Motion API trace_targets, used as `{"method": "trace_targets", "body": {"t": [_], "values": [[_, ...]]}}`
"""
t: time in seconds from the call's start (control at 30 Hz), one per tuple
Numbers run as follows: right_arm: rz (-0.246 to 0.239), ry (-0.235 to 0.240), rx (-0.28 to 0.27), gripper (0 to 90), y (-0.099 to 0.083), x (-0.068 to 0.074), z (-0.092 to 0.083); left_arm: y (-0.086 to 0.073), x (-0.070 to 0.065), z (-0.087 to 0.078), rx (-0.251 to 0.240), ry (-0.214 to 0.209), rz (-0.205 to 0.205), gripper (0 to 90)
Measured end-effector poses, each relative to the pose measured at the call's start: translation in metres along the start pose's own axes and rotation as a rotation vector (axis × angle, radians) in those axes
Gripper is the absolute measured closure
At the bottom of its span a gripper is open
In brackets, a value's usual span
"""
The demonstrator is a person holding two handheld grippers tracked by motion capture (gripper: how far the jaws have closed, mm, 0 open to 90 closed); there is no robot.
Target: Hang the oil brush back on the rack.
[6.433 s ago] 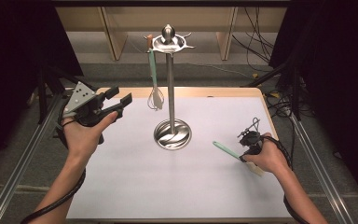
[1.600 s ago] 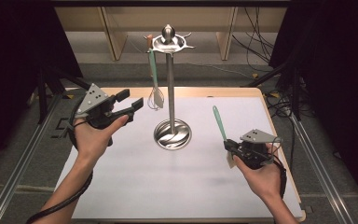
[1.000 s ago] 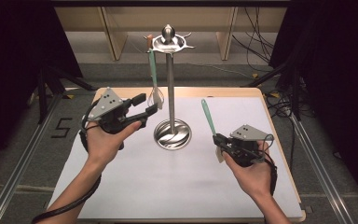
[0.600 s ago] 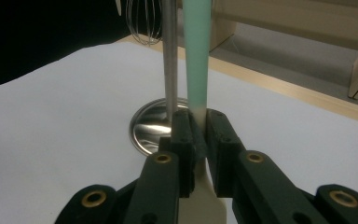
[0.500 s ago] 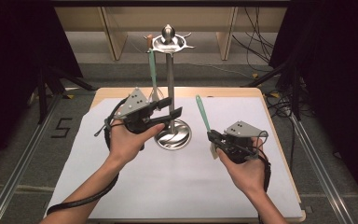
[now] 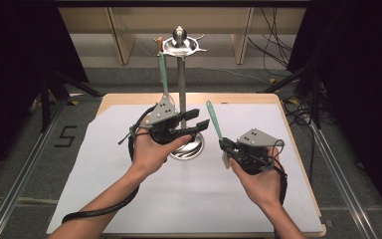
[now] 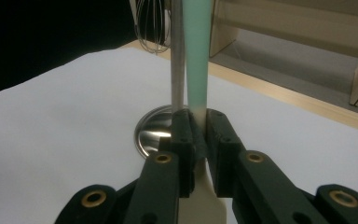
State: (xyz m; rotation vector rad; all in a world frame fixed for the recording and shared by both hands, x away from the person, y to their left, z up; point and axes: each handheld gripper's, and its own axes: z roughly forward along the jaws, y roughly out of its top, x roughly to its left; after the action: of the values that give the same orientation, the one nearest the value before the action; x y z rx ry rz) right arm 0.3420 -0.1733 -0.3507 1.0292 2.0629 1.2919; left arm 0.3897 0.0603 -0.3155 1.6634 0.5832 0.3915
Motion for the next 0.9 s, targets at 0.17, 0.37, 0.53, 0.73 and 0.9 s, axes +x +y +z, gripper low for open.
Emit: {"method": "trace_targets", "body": {"t": [0.17, 0.37, 0.53, 0.73, 0.9], "values": [[0.007, 0.003, 0.001, 82.9, 0.002, 0.003, 0.000, -0.002, -0.003, 0.006, 0.002, -0.006, -0.004, 52.4], [-0.020, 0.002, -0.006, 82.9, 0.003, 0.003, 0.000, -0.005, -0.004, 0.010, 0.007, -0.013, -0.008, 54.4], [-0.006, 0.011, -0.002, 82.9, 0.002, 0.007, 0.002, -0.006, -0.005, 0.013, 0.007, -0.022, -0.014, 56.2], [-0.018, 0.011, -0.002, 82.9, 0.003, 0.009, 0.002, -0.006, -0.007, 0.015, 0.005, -0.027, -0.008, 60.5], [-0.019, 0.000, -0.028, 82.9, 0.004, 0.011, 0.003, -0.004, -0.009, 0.016, -0.006, -0.028, -0.004, 66.1]]}}
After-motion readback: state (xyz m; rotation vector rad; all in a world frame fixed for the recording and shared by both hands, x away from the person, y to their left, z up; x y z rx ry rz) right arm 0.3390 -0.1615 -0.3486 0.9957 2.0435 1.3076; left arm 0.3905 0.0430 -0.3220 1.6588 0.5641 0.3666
